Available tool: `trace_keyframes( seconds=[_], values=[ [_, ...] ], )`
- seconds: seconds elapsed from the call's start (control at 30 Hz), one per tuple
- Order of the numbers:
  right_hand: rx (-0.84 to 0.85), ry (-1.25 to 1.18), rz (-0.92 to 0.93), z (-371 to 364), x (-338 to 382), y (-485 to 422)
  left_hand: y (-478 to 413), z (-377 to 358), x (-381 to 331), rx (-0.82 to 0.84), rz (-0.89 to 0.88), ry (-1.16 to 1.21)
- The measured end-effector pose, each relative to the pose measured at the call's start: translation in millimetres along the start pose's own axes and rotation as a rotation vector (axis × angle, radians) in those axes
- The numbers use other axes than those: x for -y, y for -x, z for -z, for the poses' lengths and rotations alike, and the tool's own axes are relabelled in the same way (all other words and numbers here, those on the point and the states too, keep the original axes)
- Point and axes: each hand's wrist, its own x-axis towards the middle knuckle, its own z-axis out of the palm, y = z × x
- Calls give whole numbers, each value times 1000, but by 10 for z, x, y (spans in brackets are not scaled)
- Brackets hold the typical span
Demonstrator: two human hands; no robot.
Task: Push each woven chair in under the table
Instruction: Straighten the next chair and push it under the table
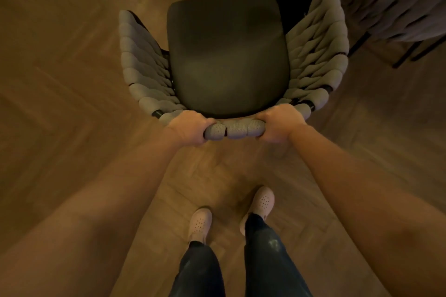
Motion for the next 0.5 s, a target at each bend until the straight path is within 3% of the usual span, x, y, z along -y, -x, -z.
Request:
trace_keyframes(
  seconds=[0.17, 0.33, 0.4, 0.43, 0.5],
  values=[
    [34, -7, 39, 53, -145, -15, -135, 78, -43, -51, -31, -18],
    [64, -14, 82, 20, -222, -67, -182, 67, -21, -2, -7, -16],
    [112, -124, 32, 85, -222, -46, -190, 72, 15, 49, 8, 54],
    [83, -217, -15, 99, -234, -12, -171, 63, 34, 69, 22, 126],
    [-232, -317, -151, 67, -347, -5, -91, 85, 76, 9, 98, 339]
  ],
)
